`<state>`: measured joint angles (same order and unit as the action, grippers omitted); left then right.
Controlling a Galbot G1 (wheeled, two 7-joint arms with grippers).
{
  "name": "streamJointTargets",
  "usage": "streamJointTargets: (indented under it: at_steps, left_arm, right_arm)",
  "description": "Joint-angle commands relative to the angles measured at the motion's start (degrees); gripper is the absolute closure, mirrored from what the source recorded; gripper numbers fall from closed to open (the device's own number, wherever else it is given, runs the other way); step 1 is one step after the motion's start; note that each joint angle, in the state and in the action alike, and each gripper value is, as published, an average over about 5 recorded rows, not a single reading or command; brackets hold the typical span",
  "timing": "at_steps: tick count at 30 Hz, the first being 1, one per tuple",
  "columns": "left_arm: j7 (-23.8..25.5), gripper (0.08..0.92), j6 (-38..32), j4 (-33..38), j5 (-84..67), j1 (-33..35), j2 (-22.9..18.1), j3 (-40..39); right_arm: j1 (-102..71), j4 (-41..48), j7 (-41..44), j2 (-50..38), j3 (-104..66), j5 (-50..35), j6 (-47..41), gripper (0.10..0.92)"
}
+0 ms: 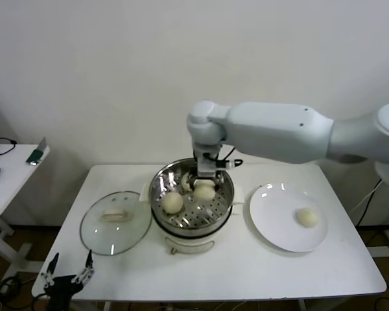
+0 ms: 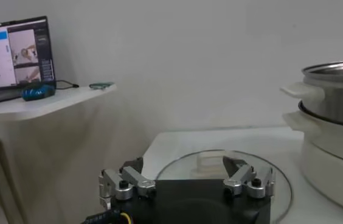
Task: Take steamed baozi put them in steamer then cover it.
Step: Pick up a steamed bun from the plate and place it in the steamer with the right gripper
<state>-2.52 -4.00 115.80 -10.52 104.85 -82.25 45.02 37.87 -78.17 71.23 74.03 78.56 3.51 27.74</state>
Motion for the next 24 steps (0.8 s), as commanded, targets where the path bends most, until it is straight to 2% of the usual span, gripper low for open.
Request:
streamJointTargets:
  at_steps: [1, 16, 24]
  left_arm:
    - [0.0, 0.177, 0.0, -0.6, -0.3, 0.0, 0.4, 0.0]
    - [-0.1, 0.177, -0.7, -1.7, -1.0, 0.2, 0.0, 0.4]
    - [-0.3, 0.177, -0.9, -1.7, -1.3, 0.4, 0.1, 0.8]
  right_arm:
    - [-6.8, 0.6, 0.0, 4.7, -0.3, 4.0, 2.2, 0.347]
    - [-8.4, 0.7, -0.4, 4.4, 0.4, 4.9, 2.3, 0.332]
    - [-7.2, 0.9, 0.6, 3.8, -0.8, 5.4, 1.7, 0.211]
